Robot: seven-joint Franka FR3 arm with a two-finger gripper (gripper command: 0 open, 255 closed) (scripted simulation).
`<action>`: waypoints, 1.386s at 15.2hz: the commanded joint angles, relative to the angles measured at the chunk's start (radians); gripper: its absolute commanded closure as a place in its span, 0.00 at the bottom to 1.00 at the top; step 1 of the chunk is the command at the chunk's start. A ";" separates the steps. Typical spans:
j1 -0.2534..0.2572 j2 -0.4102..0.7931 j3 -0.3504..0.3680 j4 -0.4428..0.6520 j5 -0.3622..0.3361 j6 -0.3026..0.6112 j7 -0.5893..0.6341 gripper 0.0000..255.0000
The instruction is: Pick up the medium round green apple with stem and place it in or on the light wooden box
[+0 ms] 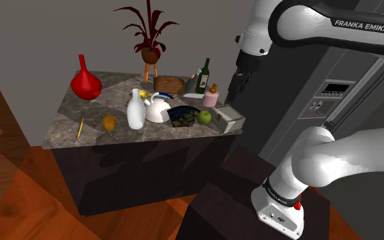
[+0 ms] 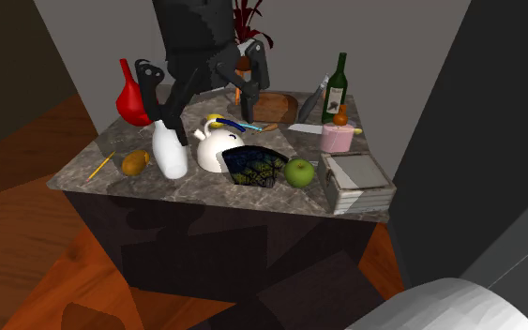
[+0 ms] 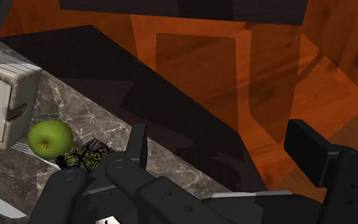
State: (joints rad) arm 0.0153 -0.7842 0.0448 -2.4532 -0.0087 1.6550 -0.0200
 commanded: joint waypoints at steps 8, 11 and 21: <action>-0.051 0.120 -0.091 -0.084 -0.068 0.233 -0.086 0.00; -0.072 0.194 -0.130 -0.099 -0.092 0.336 -0.121 0.00; -0.120 0.518 -0.259 -0.052 -0.114 0.659 -0.250 0.00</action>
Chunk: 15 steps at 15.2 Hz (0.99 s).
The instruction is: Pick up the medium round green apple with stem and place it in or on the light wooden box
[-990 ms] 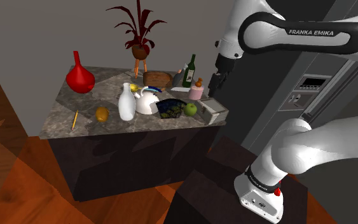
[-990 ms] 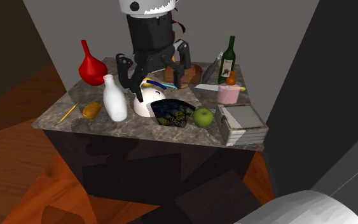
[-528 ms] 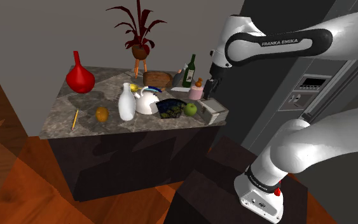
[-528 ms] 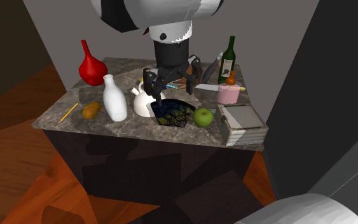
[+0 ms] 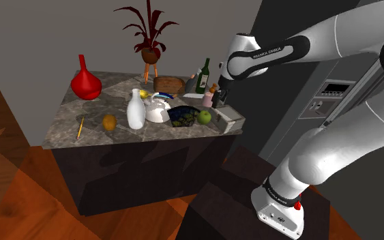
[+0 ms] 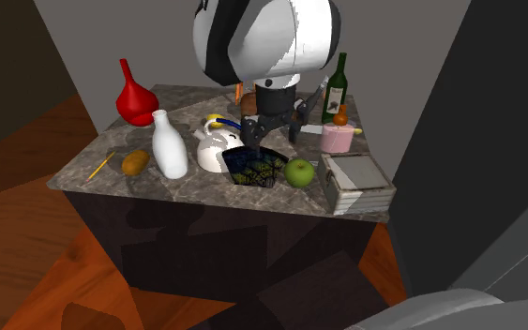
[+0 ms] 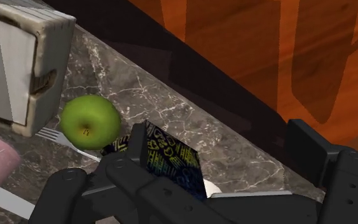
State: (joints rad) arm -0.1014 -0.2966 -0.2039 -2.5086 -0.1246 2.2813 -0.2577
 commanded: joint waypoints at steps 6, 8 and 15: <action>-0.018 0.258 -0.073 0.100 0.068 0.187 -0.124 0.00; -0.027 0.336 -0.085 0.142 0.108 0.227 -0.170 0.00; -0.105 0.607 -0.070 0.334 0.265 0.319 -0.333 0.00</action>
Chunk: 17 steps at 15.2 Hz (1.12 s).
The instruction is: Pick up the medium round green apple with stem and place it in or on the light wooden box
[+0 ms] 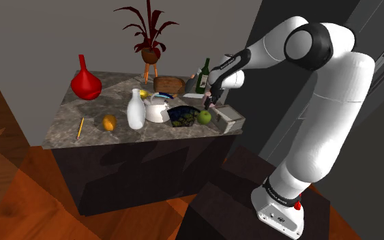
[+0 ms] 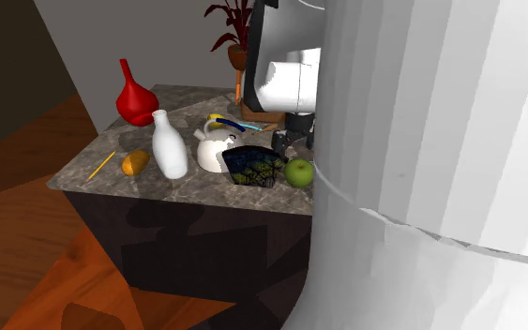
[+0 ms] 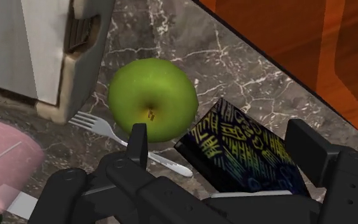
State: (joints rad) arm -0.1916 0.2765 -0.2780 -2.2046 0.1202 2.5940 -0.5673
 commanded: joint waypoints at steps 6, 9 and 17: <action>-0.096 0.222 0.045 0.206 0.099 0.030 -0.106 0.00; -0.105 0.259 0.056 0.219 0.111 0.054 -0.114 0.00; -0.119 0.316 0.073 0.242 0.128 0.088 -0.126 0.00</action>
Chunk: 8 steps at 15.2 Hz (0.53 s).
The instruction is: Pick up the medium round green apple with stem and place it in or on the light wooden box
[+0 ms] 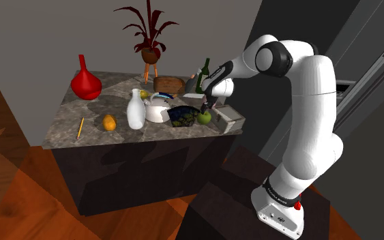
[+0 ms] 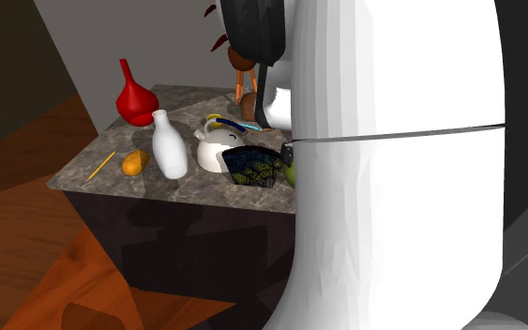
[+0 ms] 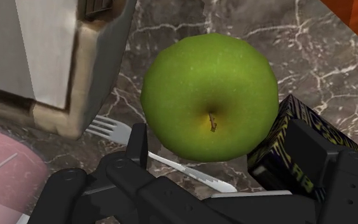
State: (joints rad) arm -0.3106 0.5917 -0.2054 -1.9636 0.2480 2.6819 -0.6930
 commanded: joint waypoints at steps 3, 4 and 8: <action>0.000 0.001 0.000 0.001 0.000 0.000 0.000 0.00; 0.000 0.001 0.000 0.001 0.000 0.000 0.000 0.00; 0.000 0.001 0.000 0.001 0.000 0.000 0.000 1.00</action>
State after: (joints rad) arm -0.3107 0.5927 -0.2051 -1.9629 0.2482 2.6823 -0.6930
